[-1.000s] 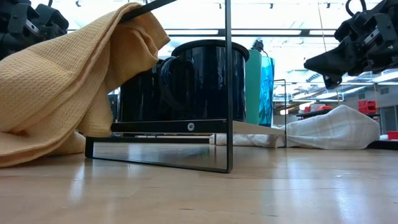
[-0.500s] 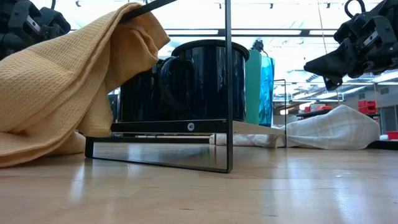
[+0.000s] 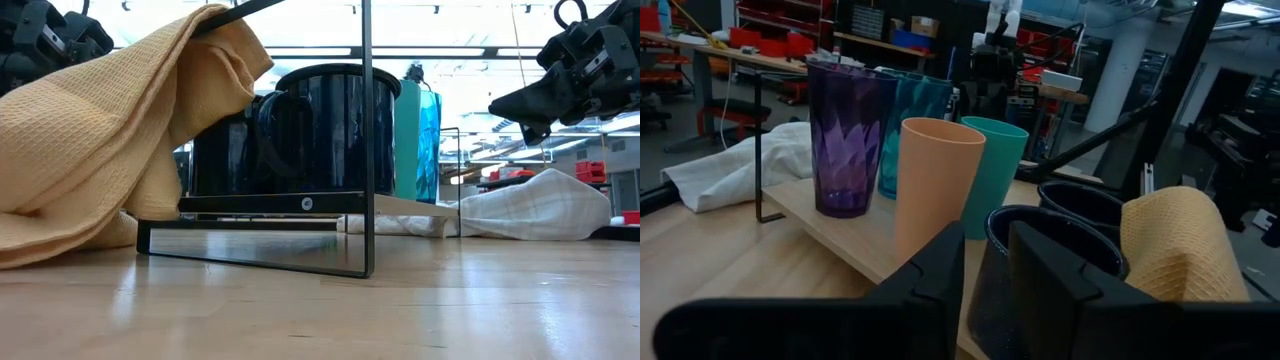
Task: Stack small to large cups/mugs on shelf
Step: Return to Home Position
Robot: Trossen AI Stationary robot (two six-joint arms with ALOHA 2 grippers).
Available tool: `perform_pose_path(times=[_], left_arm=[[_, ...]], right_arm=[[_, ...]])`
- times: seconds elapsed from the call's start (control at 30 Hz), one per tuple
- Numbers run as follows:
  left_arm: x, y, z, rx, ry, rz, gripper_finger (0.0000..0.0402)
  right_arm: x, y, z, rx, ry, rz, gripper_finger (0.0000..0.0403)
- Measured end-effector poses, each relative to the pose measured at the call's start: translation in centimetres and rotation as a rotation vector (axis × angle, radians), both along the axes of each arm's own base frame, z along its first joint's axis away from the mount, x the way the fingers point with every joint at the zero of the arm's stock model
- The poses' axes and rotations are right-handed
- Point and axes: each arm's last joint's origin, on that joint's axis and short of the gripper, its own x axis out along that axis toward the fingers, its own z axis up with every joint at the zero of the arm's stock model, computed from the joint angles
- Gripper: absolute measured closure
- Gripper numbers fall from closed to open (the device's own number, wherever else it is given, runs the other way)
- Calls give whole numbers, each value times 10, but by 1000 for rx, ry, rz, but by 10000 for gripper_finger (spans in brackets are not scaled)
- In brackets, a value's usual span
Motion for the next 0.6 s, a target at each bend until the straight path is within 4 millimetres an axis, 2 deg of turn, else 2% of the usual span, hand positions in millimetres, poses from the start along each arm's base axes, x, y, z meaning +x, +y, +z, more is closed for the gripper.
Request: perform_pose_path(times=[0.23, 0.6], left_arm=[[0, 0, 0, 1, 0, 0, 319], [0, 0, 0, 1, 0, 0, 308]], right_arm=[[0, 0, 0, 0, 0, 0, 353], [0, 0, 0, 0, 0, 0, 354]])
